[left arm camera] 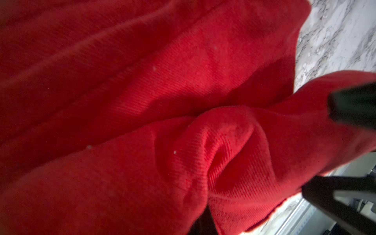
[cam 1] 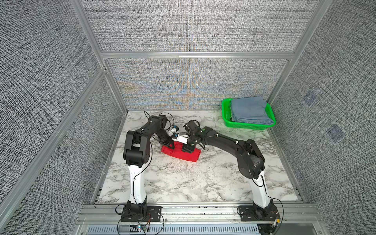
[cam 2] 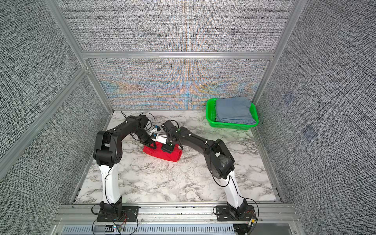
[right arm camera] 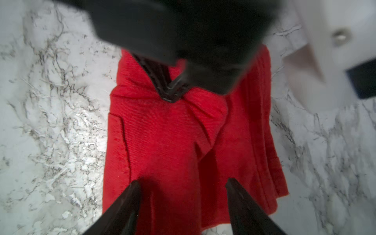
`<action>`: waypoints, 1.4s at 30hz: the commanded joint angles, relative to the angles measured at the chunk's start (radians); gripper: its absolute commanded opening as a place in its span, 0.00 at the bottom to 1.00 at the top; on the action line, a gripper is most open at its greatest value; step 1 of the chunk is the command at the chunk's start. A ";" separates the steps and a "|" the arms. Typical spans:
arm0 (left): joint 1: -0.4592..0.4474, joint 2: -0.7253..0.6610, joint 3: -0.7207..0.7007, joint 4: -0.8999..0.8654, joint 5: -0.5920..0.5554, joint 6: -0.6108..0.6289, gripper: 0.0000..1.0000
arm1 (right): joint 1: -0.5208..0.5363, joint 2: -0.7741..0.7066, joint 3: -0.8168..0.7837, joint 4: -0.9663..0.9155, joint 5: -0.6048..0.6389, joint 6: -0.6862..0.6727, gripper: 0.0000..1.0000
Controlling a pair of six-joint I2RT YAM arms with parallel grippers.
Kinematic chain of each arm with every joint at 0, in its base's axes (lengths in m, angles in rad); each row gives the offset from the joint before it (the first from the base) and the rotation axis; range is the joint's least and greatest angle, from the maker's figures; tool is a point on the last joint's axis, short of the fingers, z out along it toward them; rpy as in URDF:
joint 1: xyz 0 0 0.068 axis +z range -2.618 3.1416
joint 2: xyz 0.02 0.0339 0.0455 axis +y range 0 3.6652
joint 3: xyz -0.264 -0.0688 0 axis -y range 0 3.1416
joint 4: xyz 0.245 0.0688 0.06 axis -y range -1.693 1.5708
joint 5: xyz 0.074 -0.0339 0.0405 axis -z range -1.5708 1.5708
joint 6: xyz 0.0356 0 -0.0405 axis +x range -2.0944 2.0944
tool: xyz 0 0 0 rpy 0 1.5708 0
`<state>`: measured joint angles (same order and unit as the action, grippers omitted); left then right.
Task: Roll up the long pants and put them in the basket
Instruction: Roll the long pant at the center of the board.
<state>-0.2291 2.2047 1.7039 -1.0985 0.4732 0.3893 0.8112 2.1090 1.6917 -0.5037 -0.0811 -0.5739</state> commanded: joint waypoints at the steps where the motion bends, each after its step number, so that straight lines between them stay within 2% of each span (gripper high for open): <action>1: -0.004 0.050 0.020 0.117 -0.132 -0.044 0.02 | 0.043 -0.034 -0.068 0.126 0.221 -0.036 0.70; 5: -0.003 0.066 0.048 0.102 -0.136 -0.062 0.02 | 0.092 -0.065 -0.129 0.160 0.305 -0.045 0.69; 9: -0.003 0.083 0.070 0.091 -0.133 -0.073 0.02 | 0.122 -0.088 -0.157 0.171 0.334 -0.046 0.69; 18: -0.003 0.089 0.074 0.081 -0.137 -0.073 0.02 | 0.153 -0.113 -0.120 0.123 0.331 -0.017 0.70; 30: -0.004 0.083 0.068 0.078 -0.136 -0.076 0.02 | 0.183 -0.097 -0.186 0.128 0.297 0.017 0.70; 42: -0.004 0.068 0.066 0.073 -0.133 -0.075 0.02 | 0.186 -0.029 -0.196 0.149 0.281 0.026 0.70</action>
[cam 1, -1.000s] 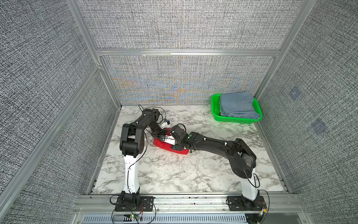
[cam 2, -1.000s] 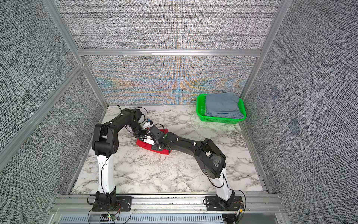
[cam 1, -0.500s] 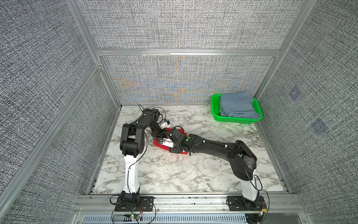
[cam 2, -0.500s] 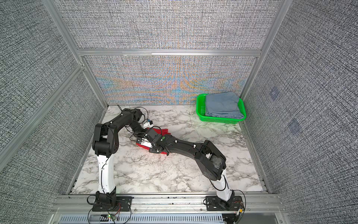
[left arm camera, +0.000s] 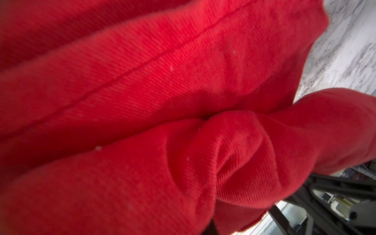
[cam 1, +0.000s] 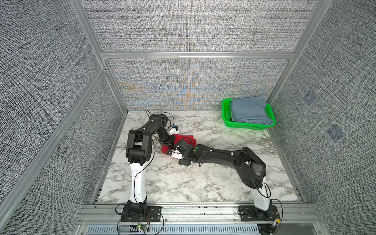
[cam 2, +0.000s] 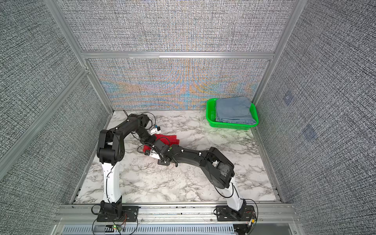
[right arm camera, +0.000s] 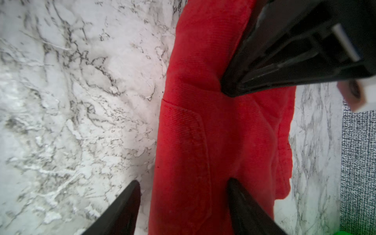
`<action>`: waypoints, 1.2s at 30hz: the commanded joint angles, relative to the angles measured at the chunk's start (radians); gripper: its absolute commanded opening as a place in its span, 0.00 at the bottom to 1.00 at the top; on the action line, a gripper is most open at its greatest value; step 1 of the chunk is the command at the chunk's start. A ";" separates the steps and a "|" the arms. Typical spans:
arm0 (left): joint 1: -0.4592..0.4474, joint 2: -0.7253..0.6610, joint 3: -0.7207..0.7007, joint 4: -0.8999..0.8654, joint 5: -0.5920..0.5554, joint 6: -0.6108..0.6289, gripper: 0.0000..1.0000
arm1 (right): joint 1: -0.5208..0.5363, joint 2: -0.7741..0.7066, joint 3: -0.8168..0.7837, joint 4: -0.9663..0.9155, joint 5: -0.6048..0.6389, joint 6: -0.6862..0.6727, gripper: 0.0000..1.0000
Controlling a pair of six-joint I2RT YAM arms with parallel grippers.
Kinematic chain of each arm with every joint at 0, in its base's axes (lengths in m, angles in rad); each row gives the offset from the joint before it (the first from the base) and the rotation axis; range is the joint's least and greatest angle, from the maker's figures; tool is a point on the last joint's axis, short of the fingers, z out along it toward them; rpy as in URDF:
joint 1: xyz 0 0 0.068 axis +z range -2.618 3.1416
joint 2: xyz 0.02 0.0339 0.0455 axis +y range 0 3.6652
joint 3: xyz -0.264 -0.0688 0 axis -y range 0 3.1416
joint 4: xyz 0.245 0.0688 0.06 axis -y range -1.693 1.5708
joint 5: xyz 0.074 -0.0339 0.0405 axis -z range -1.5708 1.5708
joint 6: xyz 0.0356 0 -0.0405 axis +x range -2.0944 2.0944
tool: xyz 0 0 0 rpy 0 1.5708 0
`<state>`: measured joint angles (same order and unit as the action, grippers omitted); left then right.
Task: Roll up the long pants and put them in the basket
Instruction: Roll the long pant at the center of the board.
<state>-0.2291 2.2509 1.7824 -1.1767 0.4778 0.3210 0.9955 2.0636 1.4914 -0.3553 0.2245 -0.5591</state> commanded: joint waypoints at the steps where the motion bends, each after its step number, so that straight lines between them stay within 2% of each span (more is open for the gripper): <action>1: -0.003 0.020 -0.015 0.151 -0.139 -0.005 0.02 | 0.002 0.025 0.007 0.003 -0.024 0.010 0.70; 6: -0.003 0.005 -0.029 0.152 -0.137 0.000 0.02 | 0.000 0.065 0.020 0.003 -0.014 0.007 0.69; 8: -0.003 -0.004 -0.037 0.153 -0.131 0.003 0.02 | 0.000 0.081 0.022 0.003 -0.010 0.005 0.63; 14: -0.003 -0.059 -0.070 0.164 -0.106 0.027 0.02 | -0.013 0.123 0.038 -0.011 -0.011 0.008 0.30; 19: -0.003 -0.139 -0.075 0.155 -0.078 0.051 0.02 | -0.036 0.135 0.082 -0.069 -0.068 0.011 0.00; 28: 0.027 -0.236 -0.005 0.123 -0.084 0.021 0.02 | -0.095 0.154 0.261 -0.319 -0.346 0.008 0.00; 36: 0.080 -0.284 -0.034 0.138 -0.080 0.003 0.02 | -0.157 0.260 0.516 -0.615 -0.618 -0.032 0.00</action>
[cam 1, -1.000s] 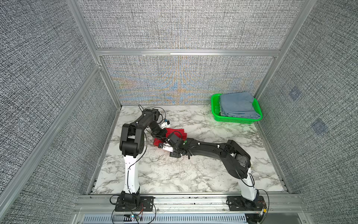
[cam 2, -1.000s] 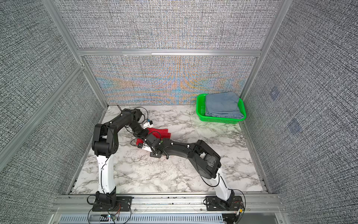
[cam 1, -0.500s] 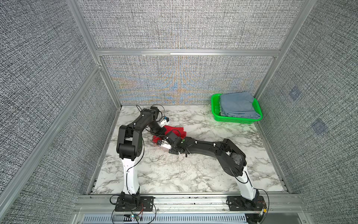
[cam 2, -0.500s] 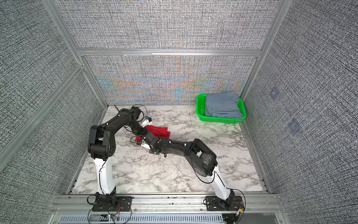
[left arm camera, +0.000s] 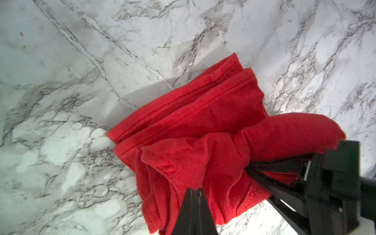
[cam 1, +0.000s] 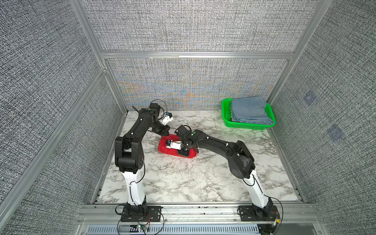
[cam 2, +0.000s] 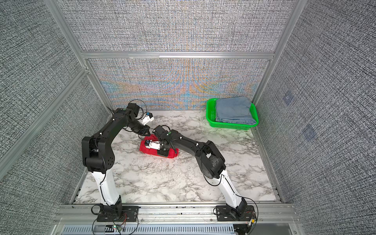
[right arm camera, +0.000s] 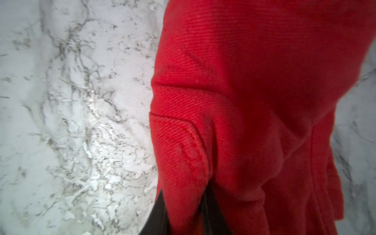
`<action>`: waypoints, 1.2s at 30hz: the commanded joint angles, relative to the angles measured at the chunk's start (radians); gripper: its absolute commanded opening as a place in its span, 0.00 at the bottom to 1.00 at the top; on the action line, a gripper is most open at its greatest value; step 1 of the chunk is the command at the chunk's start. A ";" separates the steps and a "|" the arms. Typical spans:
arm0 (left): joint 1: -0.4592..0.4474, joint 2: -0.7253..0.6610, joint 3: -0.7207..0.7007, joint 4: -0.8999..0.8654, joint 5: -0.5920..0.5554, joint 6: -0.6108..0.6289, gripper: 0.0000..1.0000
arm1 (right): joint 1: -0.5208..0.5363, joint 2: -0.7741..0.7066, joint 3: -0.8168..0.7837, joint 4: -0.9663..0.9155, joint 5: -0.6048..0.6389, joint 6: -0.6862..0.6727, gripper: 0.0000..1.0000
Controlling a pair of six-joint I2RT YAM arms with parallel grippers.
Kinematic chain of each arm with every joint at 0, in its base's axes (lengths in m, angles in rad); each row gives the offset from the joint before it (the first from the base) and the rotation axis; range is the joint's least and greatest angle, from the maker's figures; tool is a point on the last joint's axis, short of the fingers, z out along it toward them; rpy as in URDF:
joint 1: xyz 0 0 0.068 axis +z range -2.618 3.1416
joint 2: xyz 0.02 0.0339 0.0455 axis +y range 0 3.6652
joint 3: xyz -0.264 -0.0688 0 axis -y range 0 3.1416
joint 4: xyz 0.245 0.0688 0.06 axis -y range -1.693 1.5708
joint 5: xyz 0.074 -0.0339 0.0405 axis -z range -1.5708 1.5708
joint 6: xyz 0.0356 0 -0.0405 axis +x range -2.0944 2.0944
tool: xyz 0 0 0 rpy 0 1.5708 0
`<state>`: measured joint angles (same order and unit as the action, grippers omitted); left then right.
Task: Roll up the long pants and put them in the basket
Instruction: Roll the long pant at the center of the board.
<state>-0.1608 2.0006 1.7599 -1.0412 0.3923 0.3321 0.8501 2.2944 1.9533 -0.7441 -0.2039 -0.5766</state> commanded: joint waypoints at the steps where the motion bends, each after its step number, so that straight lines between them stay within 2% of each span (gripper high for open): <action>1: 0.017 -0.043 -0.017 0.004 0.009 -0.007 0.02 | -0.021 0.043 0.087 -0.258 -0.219 -0.019 0.00; 6: 0.035 -0.088 -0.053 -0.001 0.025 0.022 0.02 | -0.070 0.110 0.224 -0.375 -0.353 -0.022 0.00; 12: 0.037 -0.160 -0.133 -0.022 0.132 0.135 0.02 | -0.180 0.183 0.327 -0.460 -0.667 -0.030 0.00; 14: 0.037 -0.176 -0.155 -0.022 0.147 0.160 0.02 | -0.212 0.198 0.336 -0.463 -0.731 -0.023 0.00; 23: 0.034 -0.183 -0.213 -0.010 0.215 0.217 0.02 | -0.237 0.258 0.344 -0.479 -0.739 -0.017 0.00; 36: -0.005 -0.099 -0.260 0.059 0.188 0.221 0.02 | -0.243 0.308 0.338 -0.379 -0.685 0.094 0.00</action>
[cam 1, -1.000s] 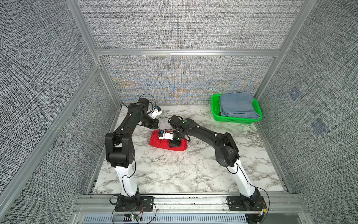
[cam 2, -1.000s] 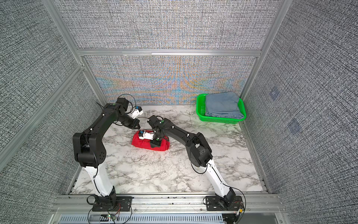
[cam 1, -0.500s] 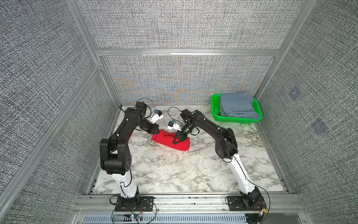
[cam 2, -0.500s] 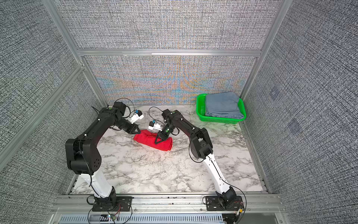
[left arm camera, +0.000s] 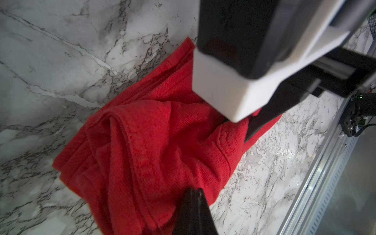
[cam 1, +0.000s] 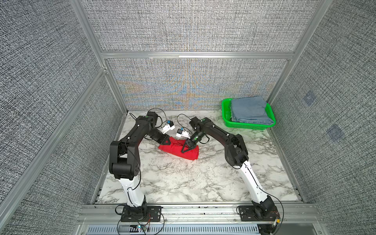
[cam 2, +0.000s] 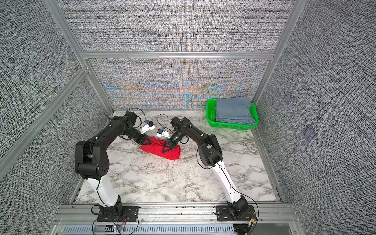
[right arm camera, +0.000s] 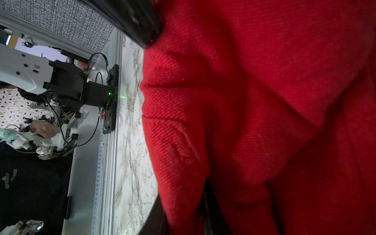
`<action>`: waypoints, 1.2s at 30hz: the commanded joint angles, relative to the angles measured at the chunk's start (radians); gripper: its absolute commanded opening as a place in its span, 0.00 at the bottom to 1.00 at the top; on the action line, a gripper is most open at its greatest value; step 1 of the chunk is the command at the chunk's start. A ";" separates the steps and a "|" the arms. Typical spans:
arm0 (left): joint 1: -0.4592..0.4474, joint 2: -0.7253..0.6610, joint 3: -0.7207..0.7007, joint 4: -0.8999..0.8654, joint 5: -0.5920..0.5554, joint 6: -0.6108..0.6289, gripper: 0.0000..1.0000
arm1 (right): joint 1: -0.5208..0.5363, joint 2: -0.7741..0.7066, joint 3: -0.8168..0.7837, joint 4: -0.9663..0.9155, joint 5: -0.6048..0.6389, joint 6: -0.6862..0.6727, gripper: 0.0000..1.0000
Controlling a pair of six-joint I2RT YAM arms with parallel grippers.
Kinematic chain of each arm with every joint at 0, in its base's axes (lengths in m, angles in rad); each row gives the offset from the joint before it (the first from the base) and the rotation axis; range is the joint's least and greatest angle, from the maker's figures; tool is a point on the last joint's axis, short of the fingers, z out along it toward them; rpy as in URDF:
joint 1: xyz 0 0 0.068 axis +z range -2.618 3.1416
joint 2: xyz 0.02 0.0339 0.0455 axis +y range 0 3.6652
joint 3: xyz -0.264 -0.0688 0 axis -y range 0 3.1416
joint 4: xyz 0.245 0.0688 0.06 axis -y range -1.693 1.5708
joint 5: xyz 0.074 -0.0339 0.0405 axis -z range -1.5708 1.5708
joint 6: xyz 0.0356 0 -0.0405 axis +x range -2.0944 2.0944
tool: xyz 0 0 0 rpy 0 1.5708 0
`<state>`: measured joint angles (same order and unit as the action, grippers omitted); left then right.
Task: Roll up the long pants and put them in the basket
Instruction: Roll the long pant at the center of the board.
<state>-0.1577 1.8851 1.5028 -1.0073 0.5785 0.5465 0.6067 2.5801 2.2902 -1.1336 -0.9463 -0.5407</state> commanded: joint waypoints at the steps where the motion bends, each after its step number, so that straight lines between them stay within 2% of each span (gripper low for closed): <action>1: -0.013 0.028 0.000 0.026 -0.011 0.003 0.02 | -0.001 0.026 0.004 0.013 0.058 0.064 0.00; 7: -0.038 0.084 0.007 0.044 -0.075 -0.015 0.02 | -0.020 0.040 0.013 0.051 0.050 0.117 0.00; 14: -0.038 -0.008 0.001 0.053 0.045 0.007 0.02 | -0.049 0.085 0.041 0.040 0.004 0.156 0.00; 21: -0.039 -0.050 0.044 -0.041 0.151 0.053 0.02 | -0.064 0.104 0.046 0.043 0.005 0.181 0.00; 27: -0.042 0.013 0.015 -0.040 0.136 0.061 0.02 | -0.069 0.109 0.045 0.050 0.024 0.197 0.00; 36: -0.049 0.134 -0.011 0.038 -0.018 -0.010 0.02 | -0.070 0.095 0.028 0.064 0.088 0.201 0.00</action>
<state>-0.2070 1.9923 1.4998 -1.0183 0.6502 0.5705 0.5434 2.6656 2.3344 -1.1145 -1.1099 -0.3511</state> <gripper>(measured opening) 0.065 0.212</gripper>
